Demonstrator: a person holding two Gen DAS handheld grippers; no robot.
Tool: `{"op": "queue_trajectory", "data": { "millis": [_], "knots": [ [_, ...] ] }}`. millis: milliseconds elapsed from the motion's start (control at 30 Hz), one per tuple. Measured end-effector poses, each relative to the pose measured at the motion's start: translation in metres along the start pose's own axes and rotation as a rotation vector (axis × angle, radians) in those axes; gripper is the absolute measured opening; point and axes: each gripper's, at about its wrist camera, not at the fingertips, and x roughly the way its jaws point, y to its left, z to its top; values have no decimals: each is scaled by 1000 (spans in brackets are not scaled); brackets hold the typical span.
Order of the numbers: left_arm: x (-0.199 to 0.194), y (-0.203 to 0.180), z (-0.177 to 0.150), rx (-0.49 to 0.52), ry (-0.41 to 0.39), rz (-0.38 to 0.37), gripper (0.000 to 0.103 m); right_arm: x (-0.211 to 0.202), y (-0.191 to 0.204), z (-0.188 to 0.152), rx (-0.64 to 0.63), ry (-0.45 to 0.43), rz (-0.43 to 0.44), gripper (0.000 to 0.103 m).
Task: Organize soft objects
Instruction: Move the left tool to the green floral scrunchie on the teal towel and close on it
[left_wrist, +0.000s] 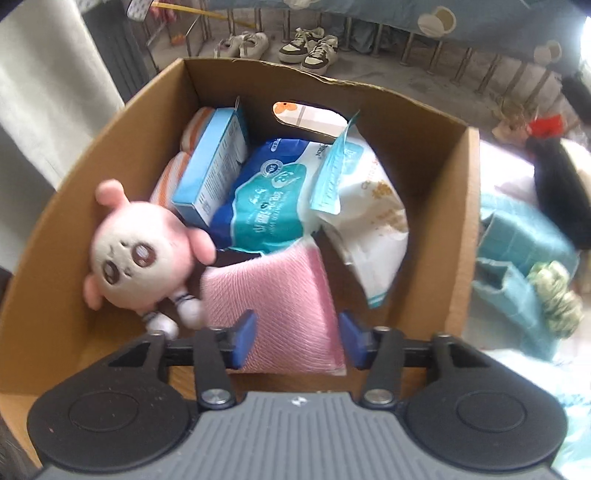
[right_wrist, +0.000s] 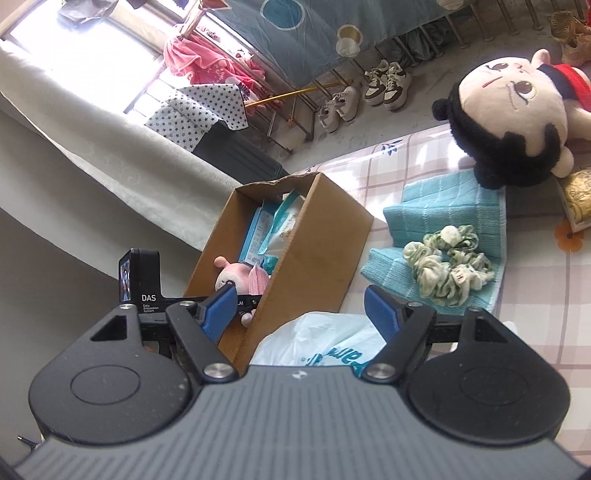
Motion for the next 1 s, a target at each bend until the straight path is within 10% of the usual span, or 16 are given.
{"op": "queue_trajectory", "data": {
  "millis": [567,1000],
  "knots": [
    [-112,32,-52,-122,-257,-135,82,-51,-11,-20,29,-98,3,78],
    [-168,-55,-110,159,-380,-216,98,-121,-54,-61,45,-204,-69,82]
  ]
}}
